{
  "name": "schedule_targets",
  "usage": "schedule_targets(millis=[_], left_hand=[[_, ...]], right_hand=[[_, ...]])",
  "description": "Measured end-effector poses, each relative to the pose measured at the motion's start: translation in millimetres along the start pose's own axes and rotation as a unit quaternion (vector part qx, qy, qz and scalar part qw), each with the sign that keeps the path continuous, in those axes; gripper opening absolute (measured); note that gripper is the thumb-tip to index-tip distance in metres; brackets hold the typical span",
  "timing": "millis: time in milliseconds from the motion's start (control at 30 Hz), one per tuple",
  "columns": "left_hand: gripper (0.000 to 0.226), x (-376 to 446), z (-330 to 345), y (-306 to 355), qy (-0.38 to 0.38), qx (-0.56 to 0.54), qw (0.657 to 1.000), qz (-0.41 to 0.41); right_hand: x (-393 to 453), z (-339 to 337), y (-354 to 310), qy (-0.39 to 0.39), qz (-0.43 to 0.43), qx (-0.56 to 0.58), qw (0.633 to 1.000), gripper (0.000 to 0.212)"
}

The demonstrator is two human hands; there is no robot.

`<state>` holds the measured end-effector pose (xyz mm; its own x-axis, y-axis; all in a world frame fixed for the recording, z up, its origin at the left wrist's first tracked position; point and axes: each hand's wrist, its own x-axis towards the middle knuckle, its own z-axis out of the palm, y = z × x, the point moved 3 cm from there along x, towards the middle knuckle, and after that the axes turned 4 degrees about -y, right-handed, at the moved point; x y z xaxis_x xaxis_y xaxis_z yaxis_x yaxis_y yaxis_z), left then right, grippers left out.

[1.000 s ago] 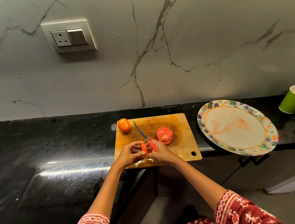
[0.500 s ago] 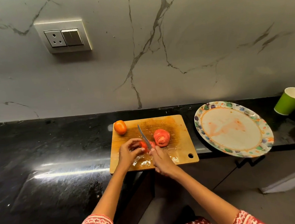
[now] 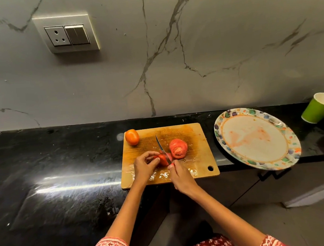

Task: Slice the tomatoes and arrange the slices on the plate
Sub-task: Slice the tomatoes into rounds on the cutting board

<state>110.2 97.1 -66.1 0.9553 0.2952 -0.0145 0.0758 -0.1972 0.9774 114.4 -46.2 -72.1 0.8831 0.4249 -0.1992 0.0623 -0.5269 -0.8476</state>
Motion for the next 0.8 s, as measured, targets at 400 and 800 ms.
schedule_targets(millis=[400,800], left_hand=[[0.017,-4,4,9,-0.049,-0.042,0.997,-0.038],[0.005,-11,1,14,0.054,-0.029,0.982,-0.181]], right_hand=[[11,-8,-7,0.079,-0.019,-0.005,0.997,0.008],[10,-1,-11,0.082,-0.058,-0.009,0.995,0.017]])
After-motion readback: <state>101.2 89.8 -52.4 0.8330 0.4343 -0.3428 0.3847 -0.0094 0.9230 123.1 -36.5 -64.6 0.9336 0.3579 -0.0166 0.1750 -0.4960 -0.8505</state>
